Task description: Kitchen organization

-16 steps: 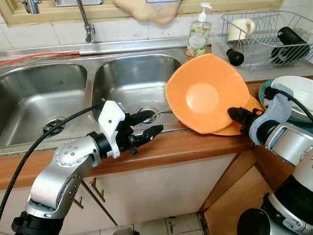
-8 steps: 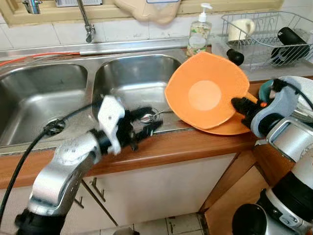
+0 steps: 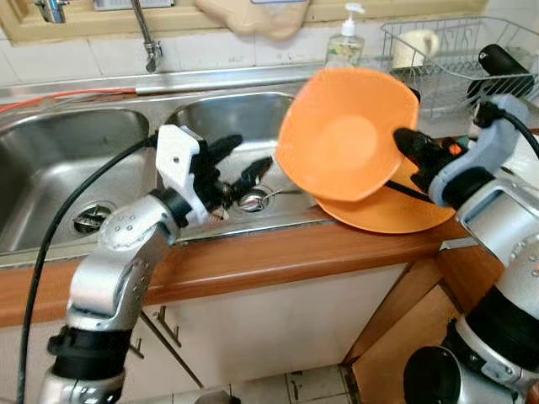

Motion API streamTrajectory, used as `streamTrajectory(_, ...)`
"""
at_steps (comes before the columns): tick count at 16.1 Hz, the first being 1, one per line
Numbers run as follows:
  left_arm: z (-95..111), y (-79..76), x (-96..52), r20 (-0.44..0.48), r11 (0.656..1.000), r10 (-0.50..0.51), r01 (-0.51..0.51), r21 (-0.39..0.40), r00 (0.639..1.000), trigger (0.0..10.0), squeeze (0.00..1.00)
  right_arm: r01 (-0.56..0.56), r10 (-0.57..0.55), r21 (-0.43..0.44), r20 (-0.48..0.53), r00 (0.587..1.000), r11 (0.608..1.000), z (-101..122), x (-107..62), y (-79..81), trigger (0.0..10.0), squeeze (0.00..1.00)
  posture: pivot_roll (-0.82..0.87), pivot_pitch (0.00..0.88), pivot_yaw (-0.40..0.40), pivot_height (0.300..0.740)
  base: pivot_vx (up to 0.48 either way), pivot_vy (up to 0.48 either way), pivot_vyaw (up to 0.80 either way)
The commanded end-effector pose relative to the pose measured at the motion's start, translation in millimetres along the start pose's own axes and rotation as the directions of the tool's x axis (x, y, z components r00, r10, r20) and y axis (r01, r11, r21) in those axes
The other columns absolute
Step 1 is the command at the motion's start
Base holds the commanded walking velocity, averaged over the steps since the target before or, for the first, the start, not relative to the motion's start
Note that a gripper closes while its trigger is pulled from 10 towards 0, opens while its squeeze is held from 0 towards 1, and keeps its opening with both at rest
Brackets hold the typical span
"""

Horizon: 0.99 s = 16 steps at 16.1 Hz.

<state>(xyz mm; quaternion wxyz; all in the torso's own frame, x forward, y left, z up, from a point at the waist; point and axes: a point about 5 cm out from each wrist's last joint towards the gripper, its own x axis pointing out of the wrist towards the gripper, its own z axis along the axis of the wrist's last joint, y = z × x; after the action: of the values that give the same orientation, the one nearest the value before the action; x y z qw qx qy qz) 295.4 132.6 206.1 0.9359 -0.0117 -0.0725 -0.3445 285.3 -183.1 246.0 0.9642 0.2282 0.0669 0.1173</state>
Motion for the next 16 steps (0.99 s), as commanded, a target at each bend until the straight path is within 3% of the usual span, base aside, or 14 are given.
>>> streamTrajectory(1,5.2,7.8,1.5,0.022,0.999,0.046,-0.047,0.022,0.999,10.0,0.0,-0.077,0.078,-0.028,0.046,0.996,0.997,9.2,3.4,11.8,0.0,0.0,-0.1,0.0,0.037,0.74,0.0,0.0,0.0)
streamTrajectory(6,6.5,17.0,0.6,0.027,0.995,0.101,-0.101,0.021,0.995,10.0,0.0,-0.199,0.203,-0.052,0.083,0.976,0.979,13.0,5.1,22.8,0.0,0.0,-0.09,0.0,0.029,0.74,0.0,0.0,0.0)
streamTrajectory(10,2.1,25.0,-0.2,0.005,0.994,0.106,-0.106,-0.012,0.994,10.0,0.0,-0.406,0.41,-0.059,0.071,0.909,0.912,8.5,0.1,41.6,0.0,0.0,-0.08,0.0,0.018,0.74,0.0,0.0,0.0)
streamTrajectory(13,-0.6,20.1,1.6,0.028,0.992,0.056,-0.052,-0.118,0.998,10.0,0.0,-0.481,0.484,-0.057,0.053,0.873,0.875,1.9,-1.8,47.9,0.0,0.0,-0.08,0.0,0.015,0.74,0.0,0.0,0.0)
streamTrajectory(14,-1.6,19.0,1.4,0.028,0.989,0.053,-0.049,-0.138,0.998,8.9,0.0,-0.486,0.488,-0.053,0.054,0.871,0.872,1.0,-1.7,47.7,0.0,0.0,-0.08,0.0,0.017,0.74,0.0,0.0,0.0)
streamTrajectory(16,-1.8,19.6,0.9,0.036,0.989,0.061,-0.055,-0.14,0.998,0.0,0.0,-0.476,0.478,-0.048,0.059,0.876,0.878,0.2,-0.9,45.1,0.0,0.0,-0.08,0.0,0.02,0.74,0.0,0.0,0.0)
